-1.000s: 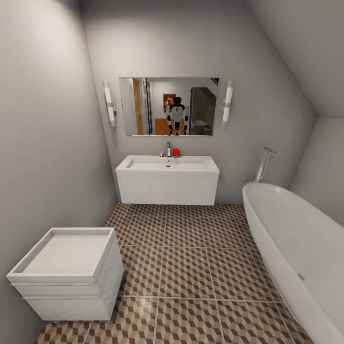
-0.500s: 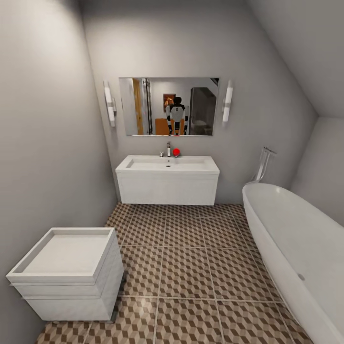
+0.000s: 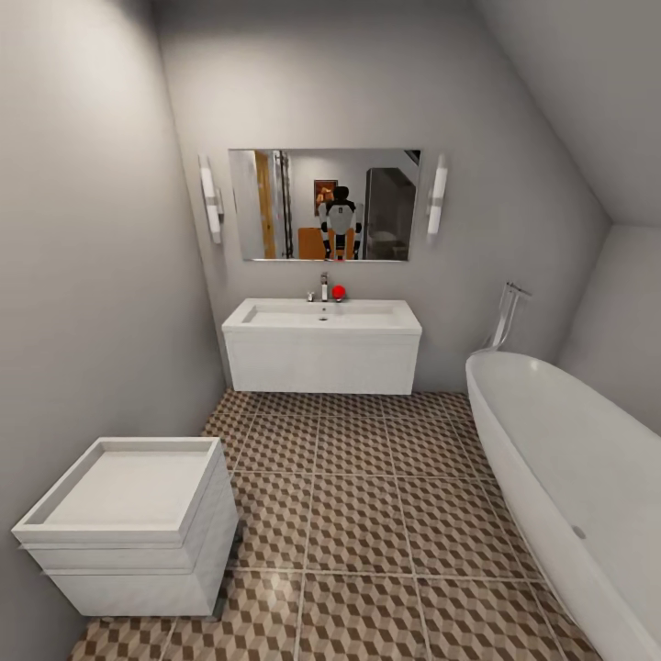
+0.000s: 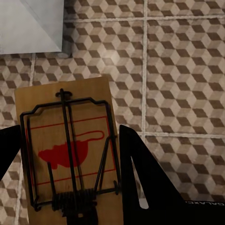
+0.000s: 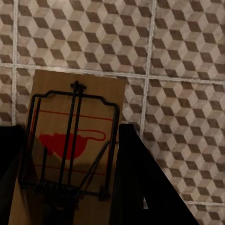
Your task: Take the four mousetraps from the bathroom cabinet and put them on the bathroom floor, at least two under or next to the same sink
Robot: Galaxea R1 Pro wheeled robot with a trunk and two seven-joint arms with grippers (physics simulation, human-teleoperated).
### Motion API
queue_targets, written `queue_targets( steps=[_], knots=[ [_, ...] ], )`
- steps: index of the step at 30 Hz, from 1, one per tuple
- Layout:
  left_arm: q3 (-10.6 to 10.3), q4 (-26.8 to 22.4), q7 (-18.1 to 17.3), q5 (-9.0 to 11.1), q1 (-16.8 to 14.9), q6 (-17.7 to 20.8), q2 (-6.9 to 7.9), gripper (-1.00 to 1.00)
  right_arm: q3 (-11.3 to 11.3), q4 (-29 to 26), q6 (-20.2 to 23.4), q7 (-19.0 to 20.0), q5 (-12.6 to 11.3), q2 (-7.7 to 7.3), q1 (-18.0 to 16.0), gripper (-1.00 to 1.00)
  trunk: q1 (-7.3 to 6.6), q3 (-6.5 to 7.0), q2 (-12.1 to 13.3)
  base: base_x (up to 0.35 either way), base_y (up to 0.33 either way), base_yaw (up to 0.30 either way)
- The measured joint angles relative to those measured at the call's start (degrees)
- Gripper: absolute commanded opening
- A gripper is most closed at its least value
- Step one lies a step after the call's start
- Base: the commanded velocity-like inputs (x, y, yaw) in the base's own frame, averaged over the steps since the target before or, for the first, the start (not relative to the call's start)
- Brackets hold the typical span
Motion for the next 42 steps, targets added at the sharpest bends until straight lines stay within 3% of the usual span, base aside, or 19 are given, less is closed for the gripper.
queue_targets(
  steps=[6, 9, 10, 12, 16, 18, 22, 26, 29, 33, 37, 42],
  knots=[
    [-0.1, -0.1, 0.5, -0.1, -0.1, 1.2, -0.01, -1.0, -0.3, -0.7, -0.4, -0.1, 0.0, -0.15, 0.0, -1.0, 0.0, 0.0, 0.0, 0.0, 0.0, 0.0],
    [-0.2, -0.8, 0.9, -0.2, -0.3, 6.5, -0.16, -1.0, -0.4, -1.4, -0.2, -0.3, 0.1, -0.59, -0.6, -1.0, 0.0, 0.0, 0.0, 0.0, 0.0, 0.0],
    [-0.2, -2.2, 1.0, -0.2, -0.6, 9.7, -0.23, -1.0, -0.5, -1.8, -0.1, -0.4, 0.1, -1.14, -1.2, -1.0, 0.0, 0.01, 0.0, 0.0, 0.0, 0.0],
    [-0.3, -4.5, 1.1, 0.0, -1.1, 12.6, -0.25, -1.0, -0.7, -2.0, 0.0, -0.4, 0.1, -1.88, -1.8, -1.0, 0.0, 0.01, 0.0, 0.0, 0.0, 0.0],
    [-0.1, -12.8, 1.2, 0.2, -3.4, 22.3, -0.24, -1.0, -2.3, -2.3, 0.3, -0.4, 0.0, -3.35, -5.5, -1.0, 0.0, 0.02, 0.0, 0.0, 0.0, 0.0],
    [0.1, -16.2, 1.3, 0.2, -6.9, 26.9, -0.28, -1.0, -3.9, -2.4, 3.5, -0.3, 0.0, -4.47, -8.9, -1.0, 0.0, 0.04, 0.0, 0.0, 0.0, 0.0],
    [0.3, -17.6, 1.3, 0.3, -11.9, 29.9, -0.36, -1.0, -4.8, -5.5, 8.1, -0.1, 0.0, -5.59, -12.3, -1.0, 0.0, 0.02, 0.0, 0.0, 0.0, 0.0],
    [0.4, -18.2, 1.4, 0.3, -16.2, 31.6, -0.39, -1.0, -5.7, -13.2, 13.3, -0.1, 0.1, -8.1, -14.0, -1.0, -0.01, 0.02, 0.0, 0.0, 0.0, 0.0],
    [0.4, -18.2, 1.4, 0.3, -19.5, 32.7, -0.39, -1.0, -8.3, -20.0, 19.5, -0.1, 0.2, -9.23, -14.5, -1.0, -0.01, 0.03, 0.0, 0.0, 0.0, 0.0],
    [0.5, -18.4, 1.4, 0.4, -22.3, 33.8, -0.5, -1.0, -10.4, -25.2, 23.1, -0.1, 0.4, -9.62, -14.7, -1.0, -0.01, 0.02, 0.0, 0.0, 0.0, 0.0],
    [0.5, -18.6, 1.5, 0.8, -26.7, 37.9, -0.76, -1.0, -11.2, -30.0, 30.9, -0.1, 0.5, -9.61, -16.6, -1.0, -0.01, 0.02, 0.0, 0.0, 0.0, 0.0],
    [0.5, -18.6, 1.5, 3.1, -29.6, 39.8, -0.81, -1.0, -11.3, -34.0, 36.8, 0.0, 0.6, -9.26, -18.2, -1.0, -0.01, 0.02, 0.0, 0.0, 0.0, 0.0]
  ],
)
